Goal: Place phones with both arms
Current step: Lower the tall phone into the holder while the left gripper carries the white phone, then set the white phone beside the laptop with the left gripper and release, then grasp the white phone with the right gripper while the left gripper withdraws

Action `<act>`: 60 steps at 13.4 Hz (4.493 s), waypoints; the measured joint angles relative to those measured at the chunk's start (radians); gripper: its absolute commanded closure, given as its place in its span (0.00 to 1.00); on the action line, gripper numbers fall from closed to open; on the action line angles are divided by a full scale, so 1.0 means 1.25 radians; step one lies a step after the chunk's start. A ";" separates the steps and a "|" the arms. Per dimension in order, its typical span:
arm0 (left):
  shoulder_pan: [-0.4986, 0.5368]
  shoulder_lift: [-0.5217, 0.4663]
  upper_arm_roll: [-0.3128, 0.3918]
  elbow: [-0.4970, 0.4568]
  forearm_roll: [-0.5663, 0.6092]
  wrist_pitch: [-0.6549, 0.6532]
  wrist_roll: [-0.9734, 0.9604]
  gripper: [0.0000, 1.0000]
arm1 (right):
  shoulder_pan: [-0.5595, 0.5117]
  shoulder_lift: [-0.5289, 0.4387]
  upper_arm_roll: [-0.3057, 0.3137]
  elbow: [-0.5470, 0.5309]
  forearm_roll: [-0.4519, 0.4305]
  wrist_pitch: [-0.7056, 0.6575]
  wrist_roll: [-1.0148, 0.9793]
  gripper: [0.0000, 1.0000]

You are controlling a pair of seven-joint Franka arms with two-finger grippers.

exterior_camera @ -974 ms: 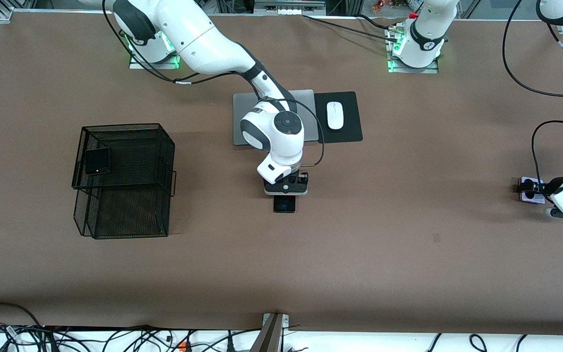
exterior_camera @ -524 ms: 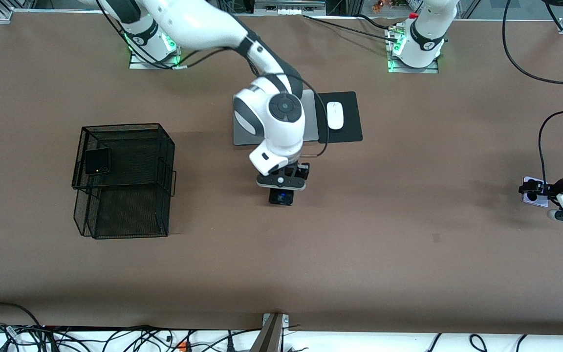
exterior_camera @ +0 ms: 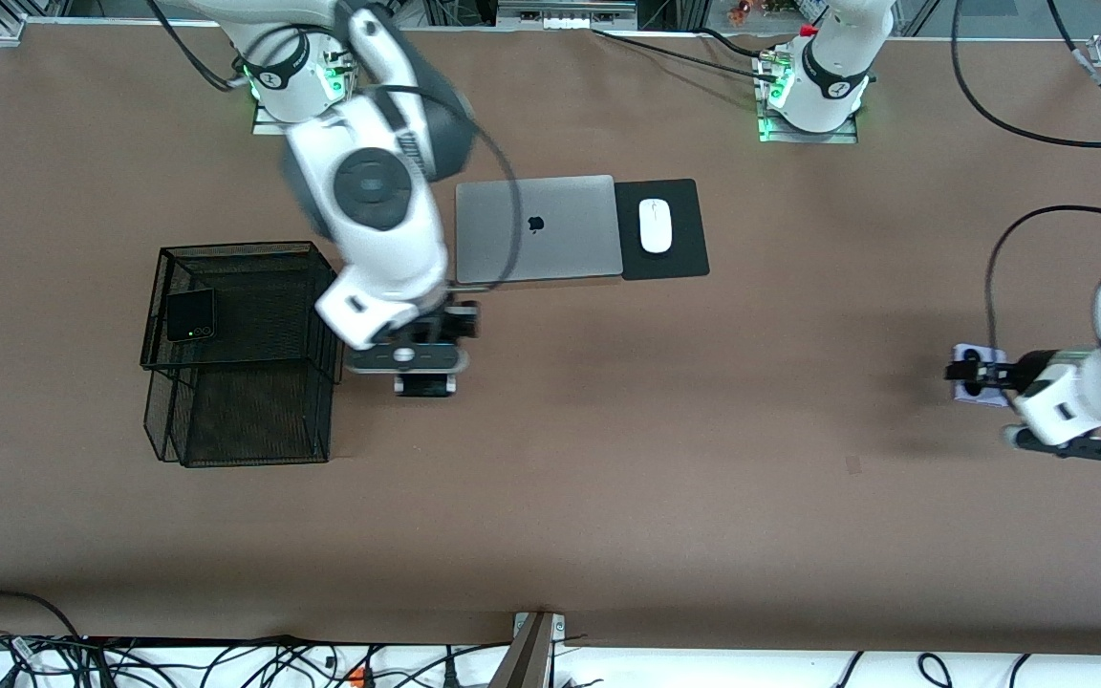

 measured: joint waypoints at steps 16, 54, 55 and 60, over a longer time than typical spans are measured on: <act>-0.656 0.149 0.140 0.141 -0.157 0.236 -0.616 0.80 | -0.116 -0.377 -0.158 -0.730 0.006 0.330 -0.317 0.35; -0.407 -0.099 0.230 0.204 -0.080 -0.121 -0.234 0.00 | 0.079 0.070 -0.024 -0.037 0.073 0.148 0.317 0.00; -0.387 -0.119 0.230 0.204 -0.080 -0.138 -0.205 0.00 | 0.110 0.112 -0.026 0.010 0.073 0.149 0.370 0.00; -0.325 -0.226 0.295 0.186 -0.164 -0.175 -0.012 0.00 | 0.210 0.270 -0.034 0.167 0.068 0.194 0.472 0.00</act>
